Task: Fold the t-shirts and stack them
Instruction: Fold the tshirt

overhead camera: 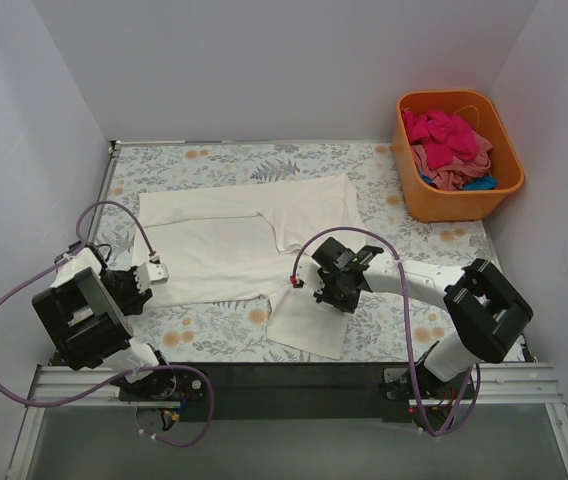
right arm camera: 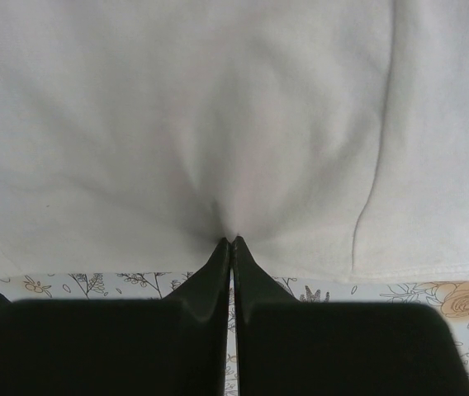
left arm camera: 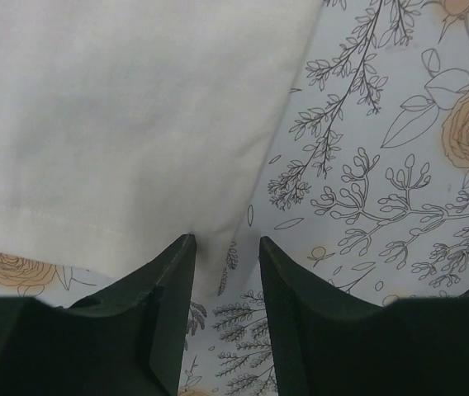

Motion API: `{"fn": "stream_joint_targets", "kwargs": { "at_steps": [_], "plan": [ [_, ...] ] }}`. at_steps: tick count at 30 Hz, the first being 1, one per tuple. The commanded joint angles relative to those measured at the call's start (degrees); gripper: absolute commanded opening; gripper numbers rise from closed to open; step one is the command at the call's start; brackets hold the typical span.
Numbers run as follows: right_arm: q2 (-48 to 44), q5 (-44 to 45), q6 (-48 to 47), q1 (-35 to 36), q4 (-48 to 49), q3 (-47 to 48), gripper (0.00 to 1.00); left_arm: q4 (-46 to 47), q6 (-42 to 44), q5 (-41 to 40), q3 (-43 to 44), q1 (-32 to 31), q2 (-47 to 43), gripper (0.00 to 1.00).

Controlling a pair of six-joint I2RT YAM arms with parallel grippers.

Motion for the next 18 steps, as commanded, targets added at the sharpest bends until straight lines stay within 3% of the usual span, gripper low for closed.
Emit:
{"fn": "stream_joint_targets", "kwargs": {
  "at_steps": [1,3,6,7,8,18],
  "plan": [
    [0.68,-2.09,-0.17,-0.13,-1.97,-0.56,0.01,8.58,2.77,-3.25,-4.74,0.34,-0.45,0.36],
    [0.50,-2.00,-0.34,-0.13,-2.32,-0.48,0.01,10.96,3.12,-3.69,-7.03,0.34,-0.37,0.30],
    [-0.29,-1.91,-0.61,-0.22,-3.02,-0.74,0.01,11.85,3.38,-4.04,-8.88,0.34,-0.45,0.14],
    [-0.99,-2.00,-0.61,-0.22,-3.11,-0.74,0.01,11.85,3.30,-4.31,-9.14,0.25,-0.54,0.02],
    [-1.34,-2.17,-0.61,-0.30,-3.28,-0.57,0.01,11.85,3.12,-4.13,-9.32,0.34,-0.80,0.00],
    [-10.57,-3.32,-1.22,-1.71,-5.31,0.66,0.01,-0.88,0.48,5.00,1.75,0.60,-3.53,0.00]
  ]
}}
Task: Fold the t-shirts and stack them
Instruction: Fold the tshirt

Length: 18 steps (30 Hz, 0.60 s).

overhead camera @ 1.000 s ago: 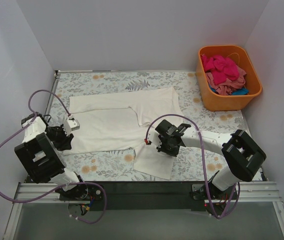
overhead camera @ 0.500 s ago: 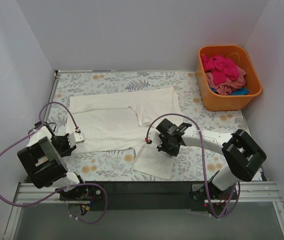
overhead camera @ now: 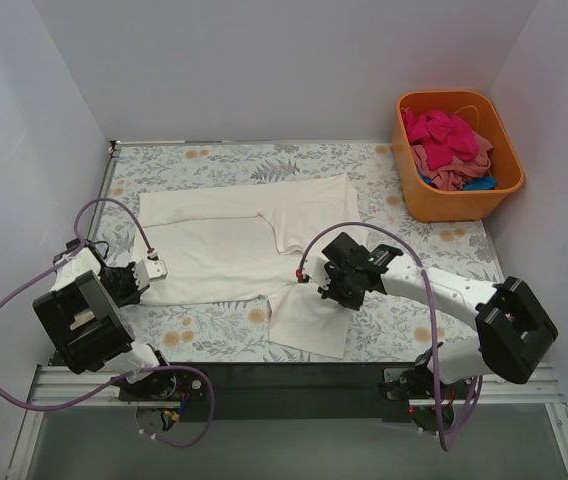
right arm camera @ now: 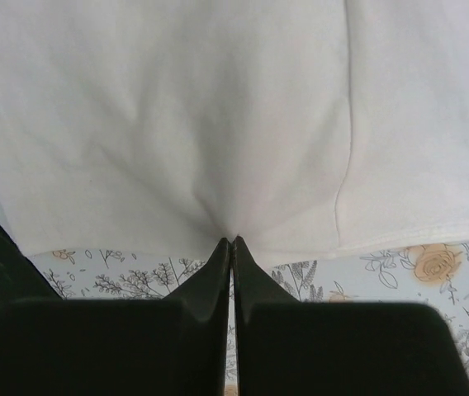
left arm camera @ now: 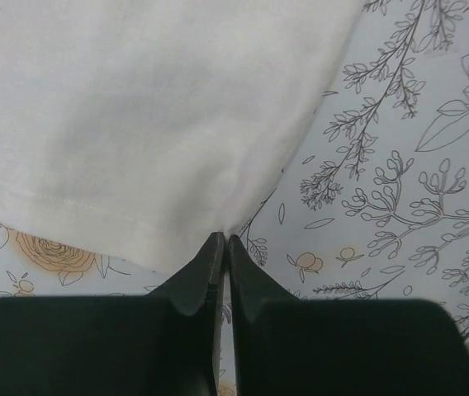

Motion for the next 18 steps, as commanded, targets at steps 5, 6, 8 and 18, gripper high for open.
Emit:
{"fn": "stream_joint_targets", "kwargs": {
  "at_steps": [5,6,8,18],
  "plan": [
    [-6.24,-1.50,-2.32,-3.09,-4.49,0.89,0.01,-6.87,-1.77,5.61,6.25,0.56,-2.71,0.00],
    [-6.41,-1.42,-2.59,-3.45,-4.66,0.80,0.01,-7.22,-2.13,5.96,6.60,0.56,-2.53,0.00],
    [-6.59,-1.41,-3.28,-4.59,-5.01,1.15,0.01,-7.40,-3.44,6.40,7.74,0.65,-2.27,0.00],
    [-5.89,-4.84,-8.65,-9.34,-9.50,8.08,0.01,-10.91,-6.17,12.90,13.98,2.32,-0.95,0.00]
  ]
}}
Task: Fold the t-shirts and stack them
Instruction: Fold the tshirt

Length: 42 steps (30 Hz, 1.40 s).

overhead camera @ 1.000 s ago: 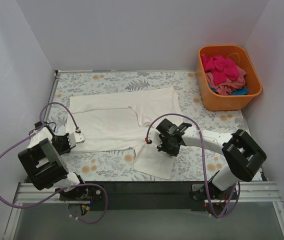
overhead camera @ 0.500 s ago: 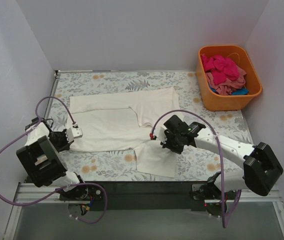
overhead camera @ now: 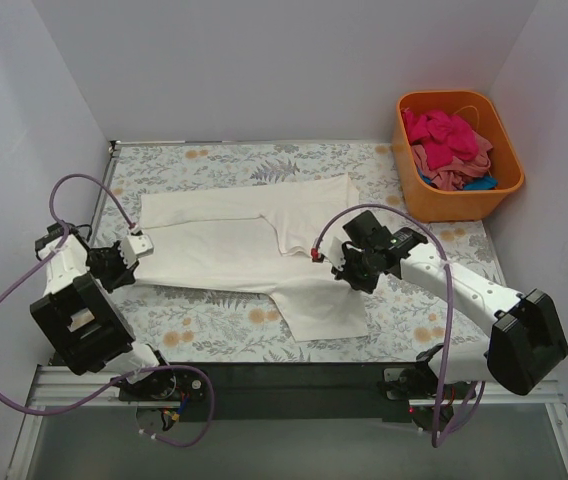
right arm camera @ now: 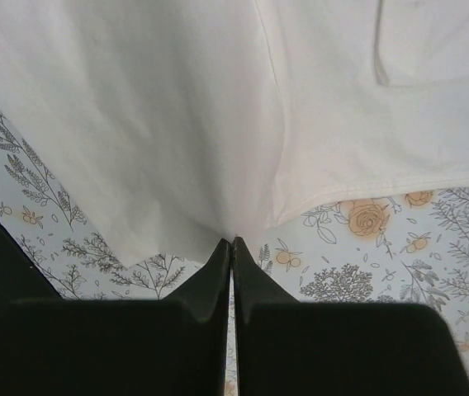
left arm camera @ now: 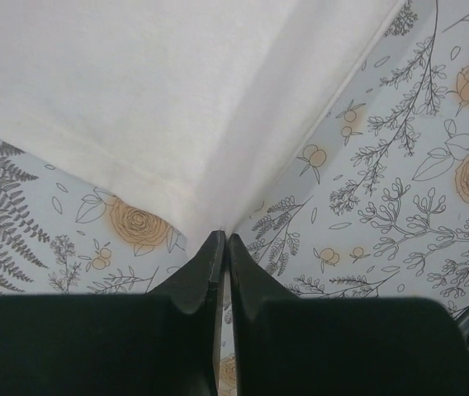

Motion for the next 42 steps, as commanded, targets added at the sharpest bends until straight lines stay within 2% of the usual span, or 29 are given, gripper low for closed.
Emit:
{"fn": "stream_joint_targets", "kwargs": {
  "at_steps": [1,11,27,42],
  "plan": [
    [0.38,-1.61,-3.71,-0.33,-3.14,4.48,0.01,-1.80,-1.45,5.32,3.34,0.44,-0.10,0.00],
    [8.20,2.52,-11.79,-4.19,-4.54,17.05,0.01,0.74,-8.74,11.74,11.33,0.35,5.35,0.00],
    [20.16,2.70,-18.66,-9.21,-9.38,34.89,0.01,4.26,-18.15,17.54,21.36,-0.44,14.05,0.00],
    [34.74,4.46,-24.90,-12.37,-9.99,49.22,0.01,15.86,-29.58,15.44,24.52,-5.27,19.85,0.00]
  ]
}}
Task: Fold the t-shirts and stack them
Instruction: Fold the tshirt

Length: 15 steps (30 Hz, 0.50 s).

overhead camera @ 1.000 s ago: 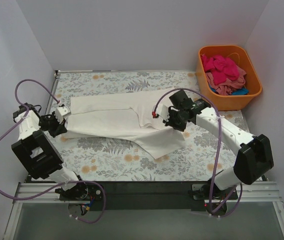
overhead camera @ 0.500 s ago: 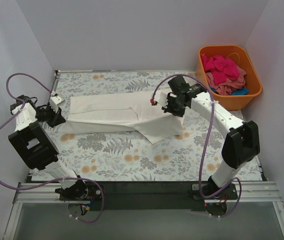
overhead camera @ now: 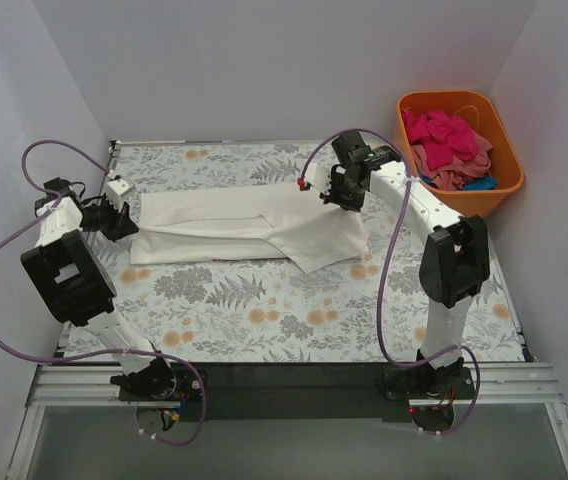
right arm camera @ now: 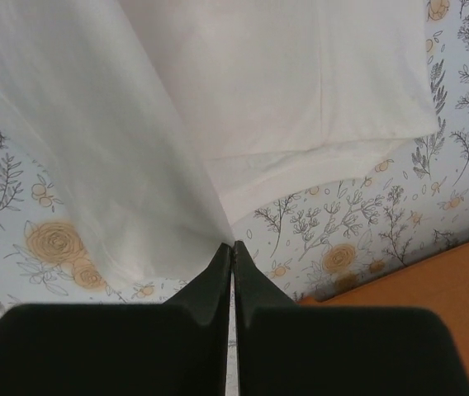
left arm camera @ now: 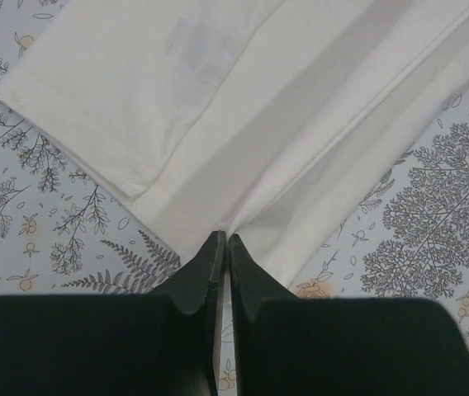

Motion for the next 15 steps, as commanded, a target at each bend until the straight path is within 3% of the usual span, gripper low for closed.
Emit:
{"fn": "stream_joint_targets", "kwargs": {
  "at_steps": [1,15],
  "plan": [
    [2.53,1.16,-4.26,-0.83,-1.19,4.33,0.01,4.47,-3.35,-0.26,2.84,-1.03,1.45,0.00],
    [13.08,2.12,-6.73,-1.89,-1.10,14.08,0.01,9.92,-7.22,-2.81,4.51,-2.35,7.70,0.00]
  ]
}}
